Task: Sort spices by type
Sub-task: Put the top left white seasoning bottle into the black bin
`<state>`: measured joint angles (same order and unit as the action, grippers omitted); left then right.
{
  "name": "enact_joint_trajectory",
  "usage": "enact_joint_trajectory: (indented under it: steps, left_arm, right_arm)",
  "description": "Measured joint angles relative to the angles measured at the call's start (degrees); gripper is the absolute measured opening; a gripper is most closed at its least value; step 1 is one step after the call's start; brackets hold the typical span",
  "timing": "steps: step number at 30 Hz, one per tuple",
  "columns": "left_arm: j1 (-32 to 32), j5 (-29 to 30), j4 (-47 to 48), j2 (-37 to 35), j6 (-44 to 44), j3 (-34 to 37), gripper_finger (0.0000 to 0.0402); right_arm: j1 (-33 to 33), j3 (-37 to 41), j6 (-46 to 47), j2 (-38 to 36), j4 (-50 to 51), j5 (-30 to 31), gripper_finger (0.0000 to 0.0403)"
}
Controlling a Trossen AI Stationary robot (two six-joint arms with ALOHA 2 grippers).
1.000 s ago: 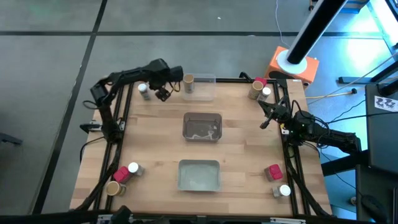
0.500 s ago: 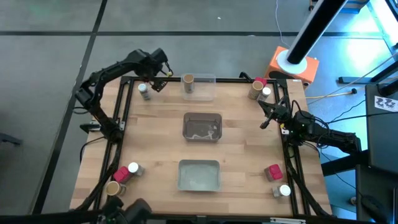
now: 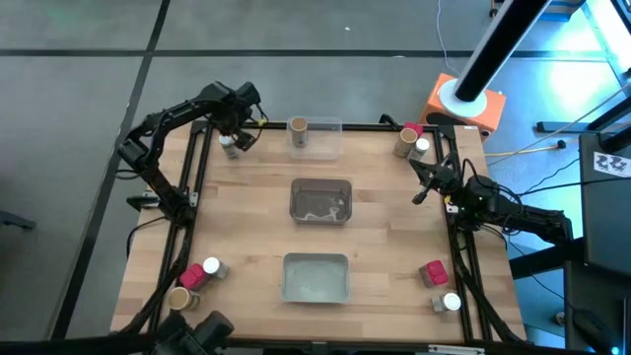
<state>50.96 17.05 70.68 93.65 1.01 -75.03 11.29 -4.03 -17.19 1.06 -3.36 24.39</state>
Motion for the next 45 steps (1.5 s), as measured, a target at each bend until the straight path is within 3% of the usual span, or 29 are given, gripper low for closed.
enact_joint_trajectory:
  steps: [14, 29, 35, 45]
  left_arm:
    - [0.6, 5.6, -4.1, 0.0, -4.3, 6.3, 0.0336]
    - [-1.7, 5.2, -6.2, -0.1, -3.7, 6.2, 0.0336]
    - [-4.0, 2.6, -3.5, 0.2, -1.8, 3.0, 0.0336]
    - [-1.9, 6.8, -3.3, 0.2, -5.9, 1.8, 0.0336]
  right_arm:
    - [0.0, 0.0, 0.0, 0.0, 0.0, 0.0, 0.0007]
    - [0.0, 0.0, -0.2, 0.0, 0.0, 0.0, 0.0007]
    - [0.0, 0.0, -0.2, 0.0, -0.1, 0.0, 0.0007]
    - [0.0, 0.0, -0.8, 0.0, 0.2, 0.0, 0.0007]
